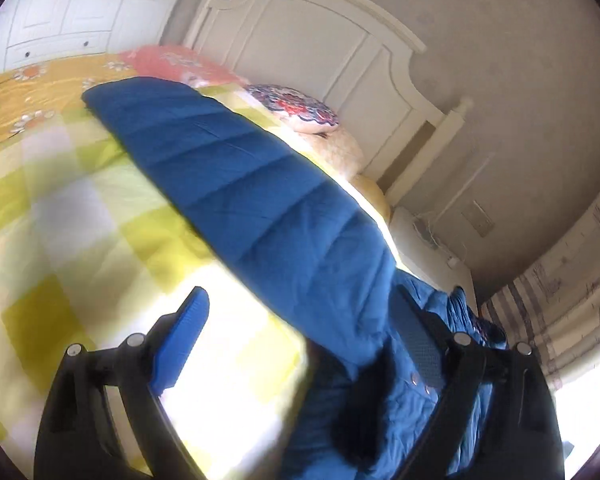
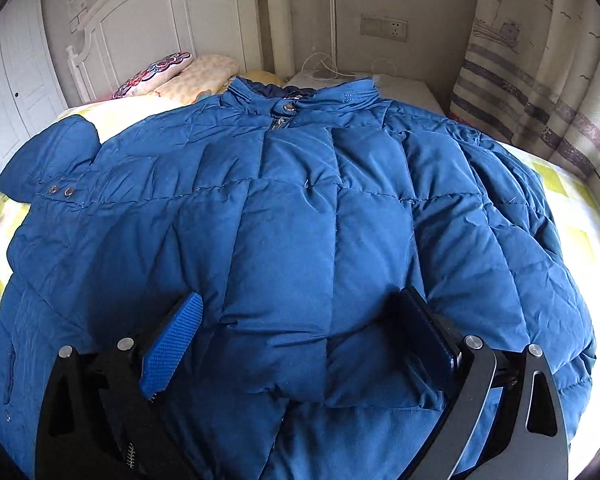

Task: Fold large clothes

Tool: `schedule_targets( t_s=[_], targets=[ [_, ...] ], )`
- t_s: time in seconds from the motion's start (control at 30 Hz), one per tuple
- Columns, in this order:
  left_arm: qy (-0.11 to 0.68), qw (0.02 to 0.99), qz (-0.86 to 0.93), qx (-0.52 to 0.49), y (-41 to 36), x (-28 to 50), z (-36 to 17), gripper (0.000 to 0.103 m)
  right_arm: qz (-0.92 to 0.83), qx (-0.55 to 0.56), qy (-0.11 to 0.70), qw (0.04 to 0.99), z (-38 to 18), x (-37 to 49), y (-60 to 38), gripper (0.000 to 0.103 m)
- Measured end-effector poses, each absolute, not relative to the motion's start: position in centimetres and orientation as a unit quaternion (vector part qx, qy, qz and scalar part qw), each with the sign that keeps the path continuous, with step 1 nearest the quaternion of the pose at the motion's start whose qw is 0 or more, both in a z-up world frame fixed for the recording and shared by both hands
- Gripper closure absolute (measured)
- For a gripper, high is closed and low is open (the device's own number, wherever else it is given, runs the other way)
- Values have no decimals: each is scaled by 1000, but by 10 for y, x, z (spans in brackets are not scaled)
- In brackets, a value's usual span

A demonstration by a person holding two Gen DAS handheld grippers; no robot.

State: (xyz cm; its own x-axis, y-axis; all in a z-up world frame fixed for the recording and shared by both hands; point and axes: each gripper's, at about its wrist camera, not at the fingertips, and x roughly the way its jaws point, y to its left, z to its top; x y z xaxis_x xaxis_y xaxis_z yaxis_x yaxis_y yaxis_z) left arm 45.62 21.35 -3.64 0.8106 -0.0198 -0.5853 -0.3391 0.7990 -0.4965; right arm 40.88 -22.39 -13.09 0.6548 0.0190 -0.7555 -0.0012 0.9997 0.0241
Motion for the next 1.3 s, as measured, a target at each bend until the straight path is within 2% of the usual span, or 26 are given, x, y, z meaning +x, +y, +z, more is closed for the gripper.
schedule_targets(
  t_s=[0.1, 0.17, 0.23, 0.43, 0.5, 0.53, 0.57, 0.63, 0.77, 0.87, 0.97, 1.1, 1.2, 1.23, 1.27, 1.3],
  targets=[
    [295, 858, 173, -382, 303, 469, -45, 15, -2, -5, 408, 913, -130, 405, -219, 10],
    [288, 826, 191, -446, 355, 474, -59, 28, -2, -6, 405, 914, -130, 405, -219, 10],
    [279, 808, 181, -487, 390, 483, -67, 34, 0, -2, 404, 915, -129, 406, -220, 10],
    [273, 788, 166, -526, 429, 516, -70, 35, 5, 10, 399, 917, -128, 405, -223, 10],
    [282, 788, 176, -518, 428, 524, -72, 61, 8, 15, 395, 919, -127, 403, -226, 10],
    [284, 788, 165, -521, 427, 526, -74, 95, 10, 18, 392, 920, -126, 402, -226, 10],
    [274, 786, 157, -532, 424, 523, -76, 97, 10, 22, 388, 921, -126, 401, -228, 10],
    [242, 795, 164, -531, 415, 510, -65, 99, 6, 35, 374, 927, -122, 397, -232, 11],
    [224, 869, 159, -412, 347, 502, 0, 101, -28, 122, 294, 947, -108, 373, -264, 13],
    [202, 929, 98, -295, 256, 494, 56, 101, -59, 195, 229, 952, -103, 353, -292, 13],
    [188, 968, 3, -164, 141, 475, 86, 101, -78, 234, 181, 952, -99, 338, -307, 13],
    [214, 966, -141, -27, -4, 442, 61, 100, -92, 295, 123, 943, -99, 319, -334, 12],
    [286, 930, -225, 47, -88, 426, 2, 90, -105, 350, 108, 925, -107, 311, -357, 12],
    [322, 912, -246, 67, -108, 423, -23, 79, -106, 363, 106, 920, -108, 311, -363, 12],
    [353, 895, -260, 85, -123, 418, -46, 73, -108, 371, 107, 916, -110, 311, -366, 12],
    [377, 881, -268, 102, -131, 415, -64, 73, -109, 374, 111, 914, -111, 312, -369, 12]
  ],
)
